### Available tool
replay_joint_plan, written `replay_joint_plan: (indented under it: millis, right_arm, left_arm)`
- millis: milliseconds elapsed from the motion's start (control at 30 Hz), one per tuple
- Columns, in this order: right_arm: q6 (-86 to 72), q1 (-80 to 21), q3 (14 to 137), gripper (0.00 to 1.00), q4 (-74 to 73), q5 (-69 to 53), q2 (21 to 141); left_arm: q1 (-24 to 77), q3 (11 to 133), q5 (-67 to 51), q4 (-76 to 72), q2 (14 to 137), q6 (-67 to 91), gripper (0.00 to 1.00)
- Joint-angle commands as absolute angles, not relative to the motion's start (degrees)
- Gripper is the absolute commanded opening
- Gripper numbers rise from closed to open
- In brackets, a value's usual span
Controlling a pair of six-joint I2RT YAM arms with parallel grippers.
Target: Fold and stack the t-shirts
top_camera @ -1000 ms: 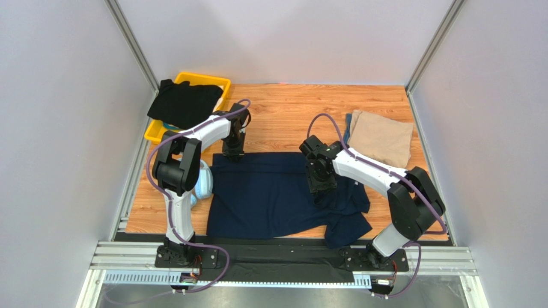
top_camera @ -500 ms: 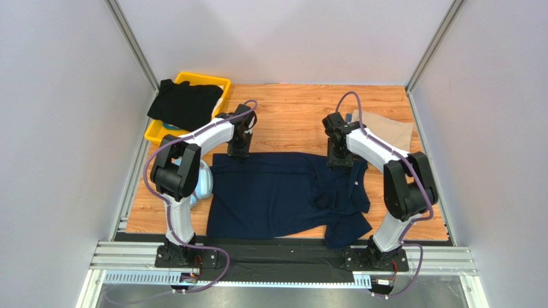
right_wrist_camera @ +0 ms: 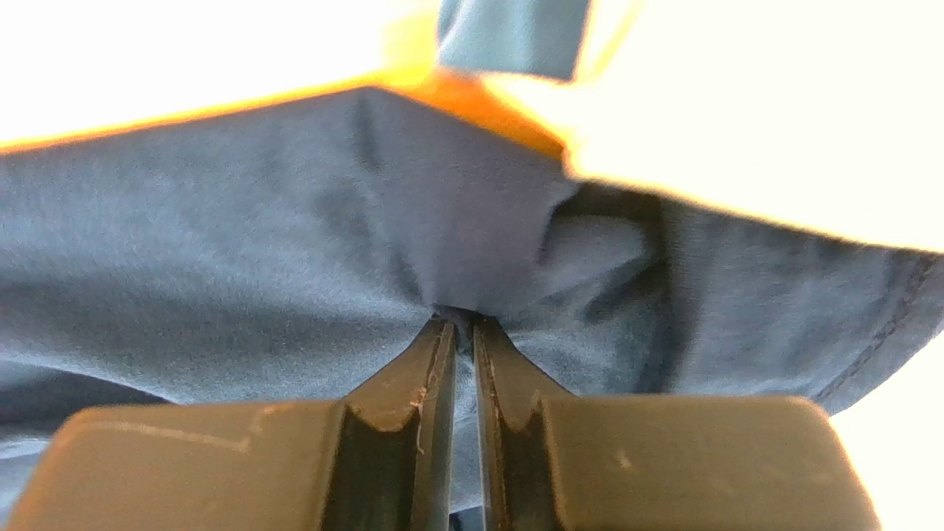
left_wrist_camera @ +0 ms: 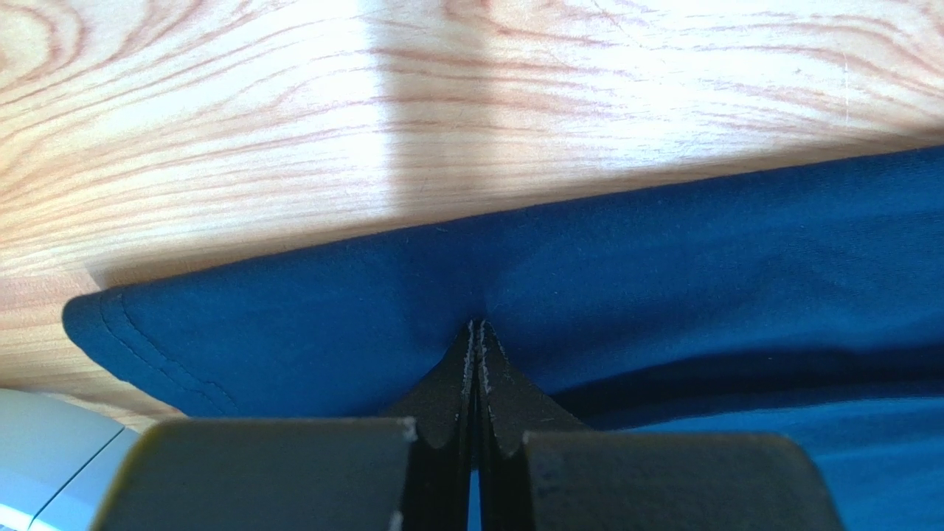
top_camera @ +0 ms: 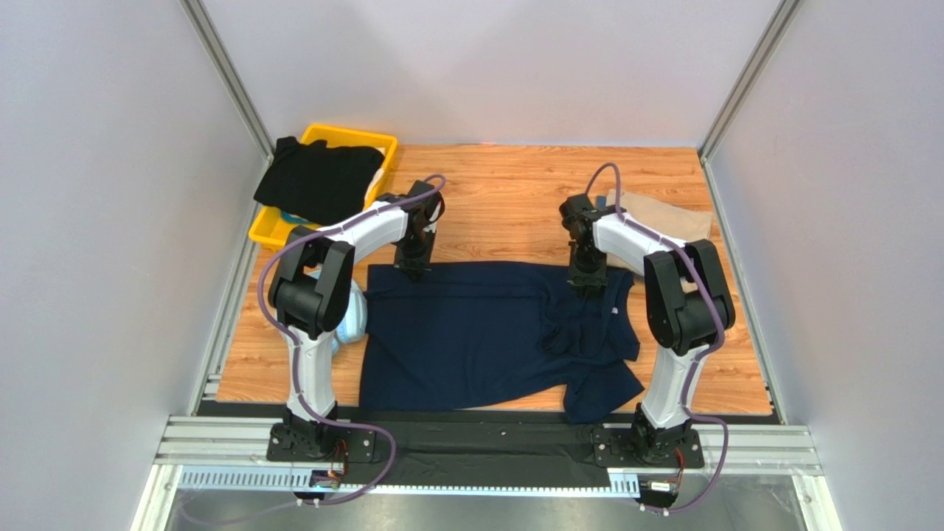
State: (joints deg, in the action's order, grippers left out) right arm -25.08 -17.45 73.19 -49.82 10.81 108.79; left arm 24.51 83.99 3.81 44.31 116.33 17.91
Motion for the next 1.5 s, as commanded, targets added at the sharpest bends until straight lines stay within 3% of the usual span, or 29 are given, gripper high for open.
replay_joint_plan:
  millis: [0, 500, 667, 733, 800, 867, 1000, 1233, 1467]
  right_arm:
    - [-27.0, -12.8, 74.3, 0.13, -44.3, 9.1, 114.1]
    - [-27.3, -10.2, 75.0, 0.17, -44.6, 5.9, 113.5]
    - [-27.2, -10.3, 72.8, 0.18, -43.4, 4.1, 106.7]
    - [-27.4, -10.3, 72.1, 0.21, -43.2, 4.5, 103.8]
    - [-28.2, -10.2, 71.7, 0.32, -43.4, 7.0, 98.4]
    - [-28.6, -9.9, 72.0, 0.37, -43.7, 10.5, 95.2]
    - [-31.9, -6.4, 73.1, 0.38, -45.1, 14.1, 90.7]
    - [-35.7, 4.5, 70.0, 0.37, -44.0, 11.2, 91.5]
    - [-38.2, 8.5, 68.1, 0.33, -42.1, 4.6, 97.6]
  left_arm:
    - [24.6, 85.3, 3.9, 46.5, 121.0, 18.5, 0.00]
    - [22.1, 86.7, 1.9, 47.4, 120.4, 18.8, 0.00]
    - [22.1, 86.2, 1.8, 47.3, 119.7, 18.9, 0.00]
    - [22.1, 86.2, 1.7, 47.4, 119.8, 18.8, 0.00]
    - [22.1, 86.1, 1.3, 47.3, 119.5, 18.8, 0.00]
    - [22.1, 86.0, 1.1, 47.2, 119.4, 18.8, 0.11]
    - [22.1, 85.7, 1.7, 47.5, 118.2, 18.8, 0.23]
    - [22.1, 84.6, 3.0, 45.9, 112.9, 18.5, 0.25]
    - [22.1, 83.8, 2.5, 44.6, 110.9, 18.6, 0.25]
